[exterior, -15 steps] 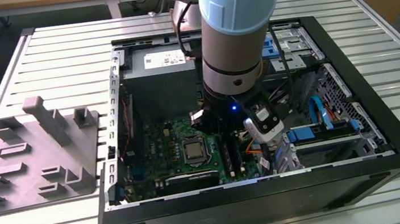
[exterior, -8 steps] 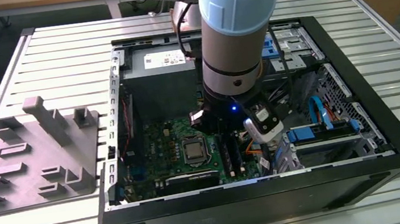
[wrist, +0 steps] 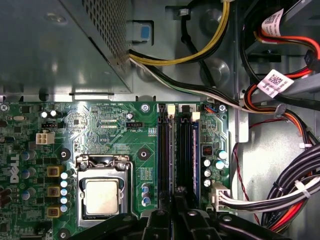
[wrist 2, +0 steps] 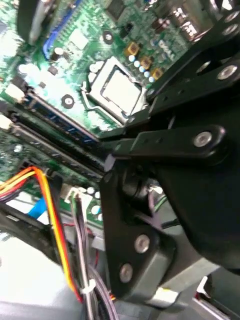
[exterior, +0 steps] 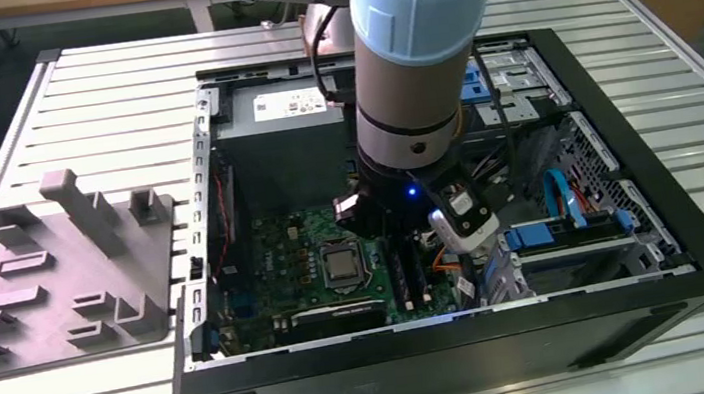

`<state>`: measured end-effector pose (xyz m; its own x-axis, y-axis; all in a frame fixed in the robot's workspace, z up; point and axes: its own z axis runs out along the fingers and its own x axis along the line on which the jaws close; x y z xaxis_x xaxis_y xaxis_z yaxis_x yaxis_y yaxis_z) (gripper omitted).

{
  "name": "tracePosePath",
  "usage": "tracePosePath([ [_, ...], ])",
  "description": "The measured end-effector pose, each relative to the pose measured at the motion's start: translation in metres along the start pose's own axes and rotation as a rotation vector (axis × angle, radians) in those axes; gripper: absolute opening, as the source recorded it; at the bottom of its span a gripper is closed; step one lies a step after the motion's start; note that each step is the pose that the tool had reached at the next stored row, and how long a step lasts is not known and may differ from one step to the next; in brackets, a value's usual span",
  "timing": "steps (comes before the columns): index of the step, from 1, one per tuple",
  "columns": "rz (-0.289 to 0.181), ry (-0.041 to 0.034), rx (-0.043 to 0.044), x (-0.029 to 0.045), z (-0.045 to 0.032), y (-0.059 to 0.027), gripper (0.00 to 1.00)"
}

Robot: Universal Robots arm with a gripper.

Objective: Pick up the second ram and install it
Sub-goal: 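Insert the second ram into the second slot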

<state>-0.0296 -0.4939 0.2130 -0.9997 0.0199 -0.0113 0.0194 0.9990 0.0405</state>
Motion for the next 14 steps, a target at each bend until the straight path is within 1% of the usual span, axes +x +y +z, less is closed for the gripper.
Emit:
tracePosePath([
  [1,0.000,0.0000,0.0001,0.0000,0.0000,0.0000,0.18],
  [4,0.000,0.0002,0.0005,0.0000,-0.0002,0.0000,0.18],
  [6,0.000,0.0001,0.0002,0.0000,-0.0021,0.0001,0.18],
  [12,0.000,0.0002,0.0006,-0.0002,-0.0181,0.0007,0.18],
  [14,0.000,0.0002,0.0005,-0.0003,-0.0216,0.0009,0.18],
])
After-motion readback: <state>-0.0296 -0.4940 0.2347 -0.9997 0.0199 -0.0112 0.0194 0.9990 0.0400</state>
